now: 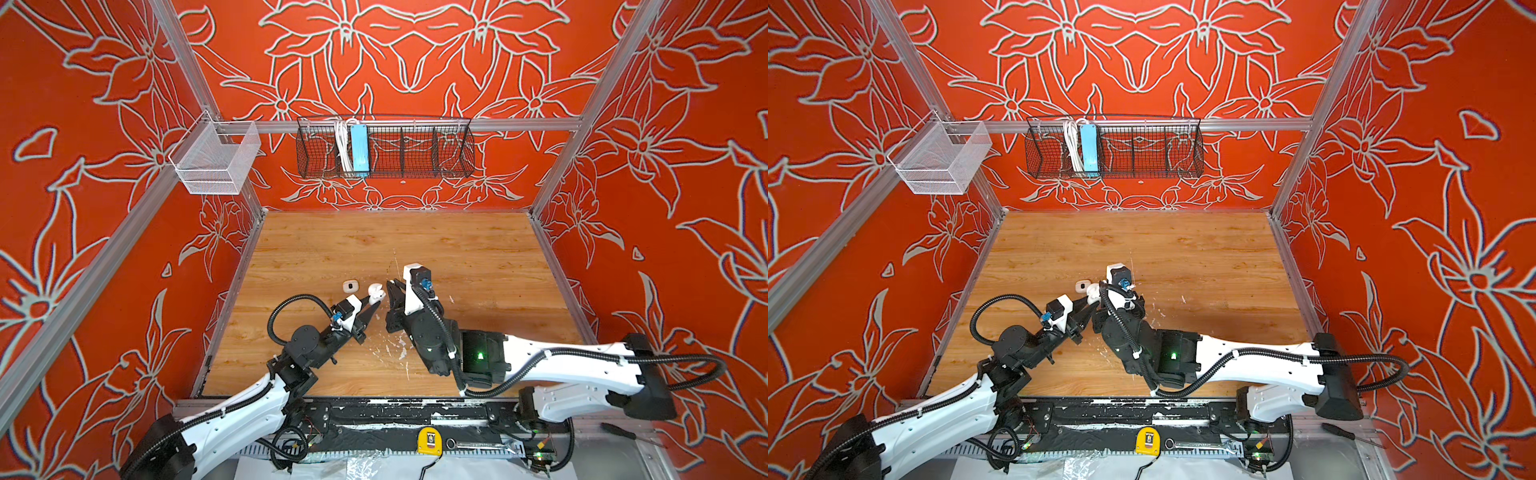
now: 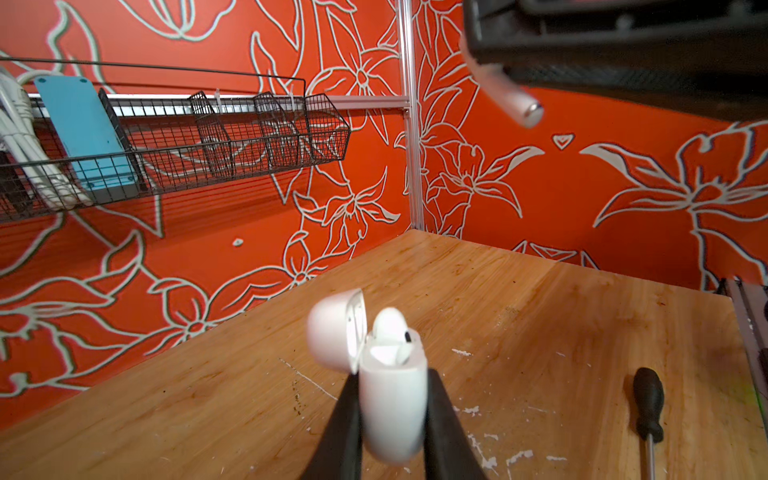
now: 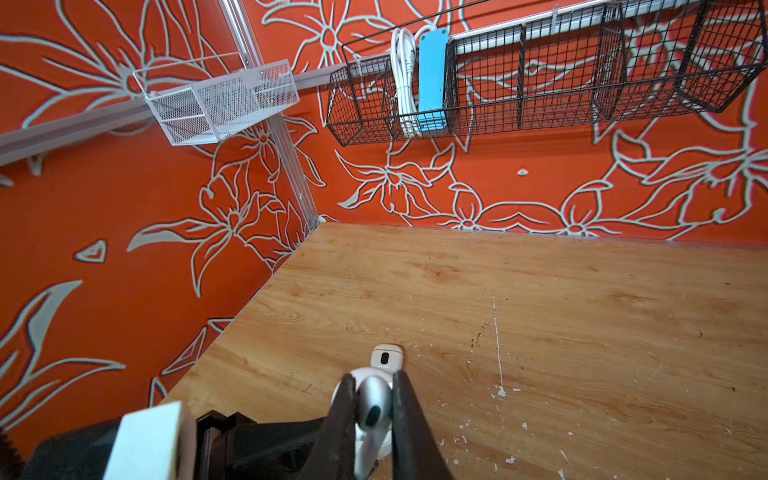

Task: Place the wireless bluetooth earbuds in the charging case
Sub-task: 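Push the earbud stem-down into the open case held by the left gripper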

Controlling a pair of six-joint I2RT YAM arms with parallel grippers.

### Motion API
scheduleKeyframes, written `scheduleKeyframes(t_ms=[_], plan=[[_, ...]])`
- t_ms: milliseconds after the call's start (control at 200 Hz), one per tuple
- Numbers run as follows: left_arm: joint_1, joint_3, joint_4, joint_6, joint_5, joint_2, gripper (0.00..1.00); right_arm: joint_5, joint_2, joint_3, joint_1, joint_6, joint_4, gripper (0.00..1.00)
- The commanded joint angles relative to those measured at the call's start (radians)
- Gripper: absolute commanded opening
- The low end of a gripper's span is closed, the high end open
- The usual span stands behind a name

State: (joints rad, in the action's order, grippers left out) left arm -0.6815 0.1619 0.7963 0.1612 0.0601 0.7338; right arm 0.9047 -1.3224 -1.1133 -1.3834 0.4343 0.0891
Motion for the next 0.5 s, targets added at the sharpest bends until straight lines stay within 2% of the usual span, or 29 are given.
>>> scheduleKeyframes(t_ms=[0, 295, 495], plan=[[0.002, 0.032, 0.001, -0.012, -0.026, -0.004, 0.00, -0.031, -0.027, -0.026, 0.023, 0.049, -0.019, 0.00], [0.002, 0.047, -0.028, -0.023, -0.029, -0.008, 0.00, -0.156, -0.058, 0.007, 0.080, 0.092, 0.036, 0.00], [0.002, 0.044, -0.024, -0.022, -0.028, -0.013, 0.00, -0.152, -0.093, 0.008, 0.087, 0.085, 0.073, 0.00]])
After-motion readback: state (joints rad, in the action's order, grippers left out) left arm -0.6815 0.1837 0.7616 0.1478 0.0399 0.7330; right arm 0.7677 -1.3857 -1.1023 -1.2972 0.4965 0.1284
